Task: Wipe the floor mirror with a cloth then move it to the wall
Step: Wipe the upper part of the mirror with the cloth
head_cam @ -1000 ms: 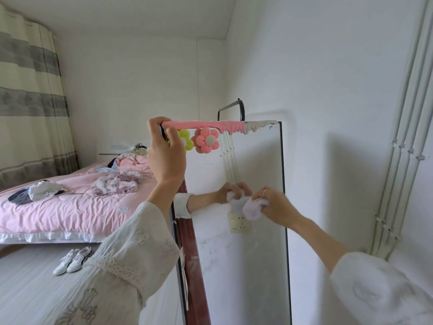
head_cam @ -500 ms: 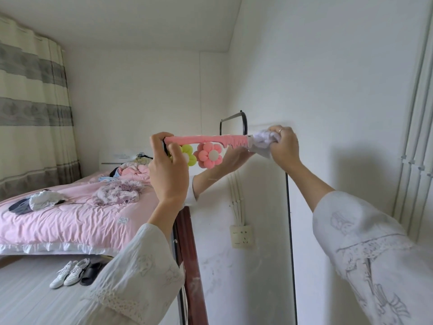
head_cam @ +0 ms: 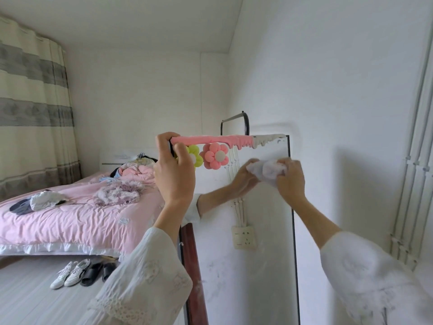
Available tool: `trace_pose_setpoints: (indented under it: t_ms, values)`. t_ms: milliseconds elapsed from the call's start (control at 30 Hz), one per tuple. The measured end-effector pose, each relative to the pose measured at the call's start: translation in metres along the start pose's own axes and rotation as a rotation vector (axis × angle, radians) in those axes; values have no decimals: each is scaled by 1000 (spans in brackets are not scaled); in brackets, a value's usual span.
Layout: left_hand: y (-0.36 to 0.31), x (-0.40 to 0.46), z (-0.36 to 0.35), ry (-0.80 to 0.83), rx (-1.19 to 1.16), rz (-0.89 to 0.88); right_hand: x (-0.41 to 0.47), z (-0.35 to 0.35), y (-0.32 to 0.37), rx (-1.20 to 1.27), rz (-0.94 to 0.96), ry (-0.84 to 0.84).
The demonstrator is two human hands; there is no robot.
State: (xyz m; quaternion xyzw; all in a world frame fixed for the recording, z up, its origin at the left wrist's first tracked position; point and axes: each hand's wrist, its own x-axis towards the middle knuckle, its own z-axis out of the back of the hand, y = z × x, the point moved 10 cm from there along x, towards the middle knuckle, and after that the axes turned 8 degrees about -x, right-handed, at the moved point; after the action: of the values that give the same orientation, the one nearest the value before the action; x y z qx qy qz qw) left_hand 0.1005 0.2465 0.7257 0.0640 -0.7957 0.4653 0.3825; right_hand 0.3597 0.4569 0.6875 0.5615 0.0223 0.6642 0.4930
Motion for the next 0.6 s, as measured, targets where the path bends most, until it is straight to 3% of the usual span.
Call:
trace_pose_setpoints:
  t_ms: [133,267,367,500,600]
  values:
    - [1,0,-2,11,-15,-10,44,7,33,71,82,-30]
    - [1,3,-2,12,-22,-3,28,-11,24,31,88,-43]
    - [2,4,0,7,-26,13,-14,-43,-12,22,190,152]
    - [2,2,0,5,-32,27,-45,-46,-47,-99,154,388]
    - [-1,1,-1,7,-48,19,-10,-20,-51,-108,43,241]
